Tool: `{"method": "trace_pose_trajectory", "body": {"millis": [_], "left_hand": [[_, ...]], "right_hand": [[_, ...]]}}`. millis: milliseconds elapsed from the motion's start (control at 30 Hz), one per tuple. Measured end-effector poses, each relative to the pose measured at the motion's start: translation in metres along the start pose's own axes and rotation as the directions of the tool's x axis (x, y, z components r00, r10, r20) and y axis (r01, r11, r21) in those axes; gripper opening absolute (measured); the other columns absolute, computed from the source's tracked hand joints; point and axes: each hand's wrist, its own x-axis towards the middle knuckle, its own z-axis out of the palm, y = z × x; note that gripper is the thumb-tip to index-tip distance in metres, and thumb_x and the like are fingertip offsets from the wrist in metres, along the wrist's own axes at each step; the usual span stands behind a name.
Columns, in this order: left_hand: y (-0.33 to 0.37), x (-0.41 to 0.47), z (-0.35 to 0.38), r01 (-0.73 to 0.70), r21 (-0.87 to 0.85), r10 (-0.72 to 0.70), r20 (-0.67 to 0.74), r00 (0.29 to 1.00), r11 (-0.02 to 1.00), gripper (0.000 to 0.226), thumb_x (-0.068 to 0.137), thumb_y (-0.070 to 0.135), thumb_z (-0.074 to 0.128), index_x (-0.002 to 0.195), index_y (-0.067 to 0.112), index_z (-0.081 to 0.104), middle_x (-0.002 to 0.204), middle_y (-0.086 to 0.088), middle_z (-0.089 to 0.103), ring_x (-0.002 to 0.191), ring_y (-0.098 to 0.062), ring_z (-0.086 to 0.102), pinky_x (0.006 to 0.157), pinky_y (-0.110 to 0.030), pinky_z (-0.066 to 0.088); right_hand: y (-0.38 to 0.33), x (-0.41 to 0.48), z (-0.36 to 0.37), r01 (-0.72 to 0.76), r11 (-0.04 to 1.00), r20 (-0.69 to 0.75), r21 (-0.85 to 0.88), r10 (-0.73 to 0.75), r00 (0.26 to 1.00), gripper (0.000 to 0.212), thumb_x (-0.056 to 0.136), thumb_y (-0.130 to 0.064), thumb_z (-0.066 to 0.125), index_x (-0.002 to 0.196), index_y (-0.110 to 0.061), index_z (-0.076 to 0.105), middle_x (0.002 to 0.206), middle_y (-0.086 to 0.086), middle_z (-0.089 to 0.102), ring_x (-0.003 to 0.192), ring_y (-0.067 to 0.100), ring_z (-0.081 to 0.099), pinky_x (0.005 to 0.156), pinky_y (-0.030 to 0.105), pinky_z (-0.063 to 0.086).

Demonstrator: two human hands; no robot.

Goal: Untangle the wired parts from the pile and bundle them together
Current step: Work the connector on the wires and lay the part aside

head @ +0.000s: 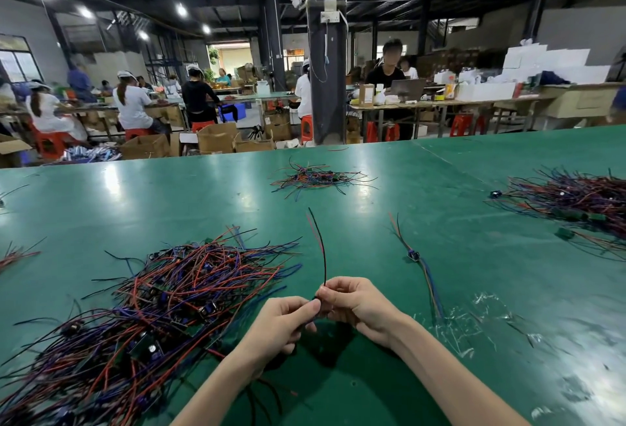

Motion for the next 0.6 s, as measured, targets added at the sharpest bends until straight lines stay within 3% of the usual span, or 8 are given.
{"method": "trace_pose_trajectory", "body": {"millis": [233,467,600], "left_hand": [[0.0018,0.001,0.0031,-0.06,0.02,0.059,0.033,0.998,0.998,0.023,0.094,0.015,0.055,0.072,0.007,0.054,0.054,0.0,0.054,0.033,-0.004,0.026,0.034,-0.012,0.018],[0.0035,-0.002,0.0063,-0.021,0.01,0.02,0.08,0.997,1.0,0.017,0.094,0.015,0.055,0.08,0.006,0.059,0.056,-0.001,0.054,0.035,-0.004,0.028,0.034,-0.012,0.02],[0.0042,-0.0037,0.0083,-0.002,0.007,0.002,0.021,1.0,1.0,0.024,0.095,0.016,0.053,0.076,0.003,0.06,0.061,-0.01,0.055,0.042,-0.014,0.05,0.037,-0.021,0.042]], "right_hand": [[-0.0058,0.0007,-0.0017,-0.089,0.995,0.009,0.045,0.088,0.996,0.009,0.076,-0.007,0.069,0.075,-0.006,0.061,0.058,0.003,0.062,0.047,0.009,0.058,0.046,0.018,0.047],[-0.0055,-0.0016,-0.0028,-0.088,0.988,-0.044,0.127,0.094,0.995,0.009,0.083,-0.001,0.064,0.076,-0.004,0.059,0.054,0.004,0.055,0.043,0.009,0.053,0.043,0.017,0.047],[-0.004,0.0004,-0.0018,-0.062,0.993,-0.075,0.103,0.07,0.995,0.013,0.081,0.0,0.067,0.073,-0.005,0.058,0.054,0.005,0.058,0.042,0.008,0.054,0.041,0.017,0.045]]}}
